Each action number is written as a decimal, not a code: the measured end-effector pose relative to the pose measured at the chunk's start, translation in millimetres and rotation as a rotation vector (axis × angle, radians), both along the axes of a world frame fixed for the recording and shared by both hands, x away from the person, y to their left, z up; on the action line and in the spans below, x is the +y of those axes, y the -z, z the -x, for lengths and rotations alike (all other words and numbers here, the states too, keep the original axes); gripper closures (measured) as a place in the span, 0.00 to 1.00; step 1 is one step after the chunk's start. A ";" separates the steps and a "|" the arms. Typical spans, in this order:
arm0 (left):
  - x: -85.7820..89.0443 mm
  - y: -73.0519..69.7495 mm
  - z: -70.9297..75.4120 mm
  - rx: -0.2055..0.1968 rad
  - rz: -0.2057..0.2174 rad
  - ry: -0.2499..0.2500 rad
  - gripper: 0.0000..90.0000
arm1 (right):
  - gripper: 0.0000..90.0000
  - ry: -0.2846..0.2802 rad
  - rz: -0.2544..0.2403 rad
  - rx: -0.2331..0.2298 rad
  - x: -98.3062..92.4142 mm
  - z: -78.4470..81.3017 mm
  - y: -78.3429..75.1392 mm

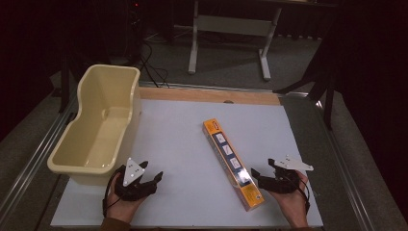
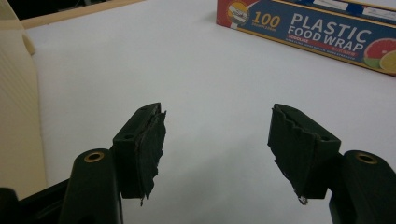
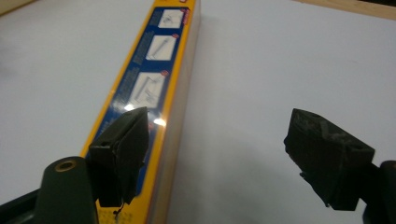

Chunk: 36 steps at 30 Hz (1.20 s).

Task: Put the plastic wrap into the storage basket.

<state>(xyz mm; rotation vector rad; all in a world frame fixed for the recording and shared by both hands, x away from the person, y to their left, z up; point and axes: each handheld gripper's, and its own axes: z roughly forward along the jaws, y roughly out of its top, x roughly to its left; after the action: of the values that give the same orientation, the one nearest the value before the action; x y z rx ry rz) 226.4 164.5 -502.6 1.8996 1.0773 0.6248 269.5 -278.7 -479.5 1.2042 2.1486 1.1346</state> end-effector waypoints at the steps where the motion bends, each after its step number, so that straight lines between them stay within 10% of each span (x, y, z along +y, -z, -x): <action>1: -0.2 0.1 0.0 -0.001 -0.001 0.000 0.40 | 0.23 -0.004 0.000 -0.001 2.1 -0.9 -0.7; 36: -0.6 -0.3 0.6 -0.004 0.002 0.006 0.40 | 0.21 -0.099 0.074 0.093 71.5 -50.7 -4.9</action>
<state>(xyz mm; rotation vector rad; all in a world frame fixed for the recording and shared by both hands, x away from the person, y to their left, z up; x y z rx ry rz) 225.9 163.9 -502.3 1.8984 1.0684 0.6239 320.2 -207.2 -474.6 1.1505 2.3215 1.0482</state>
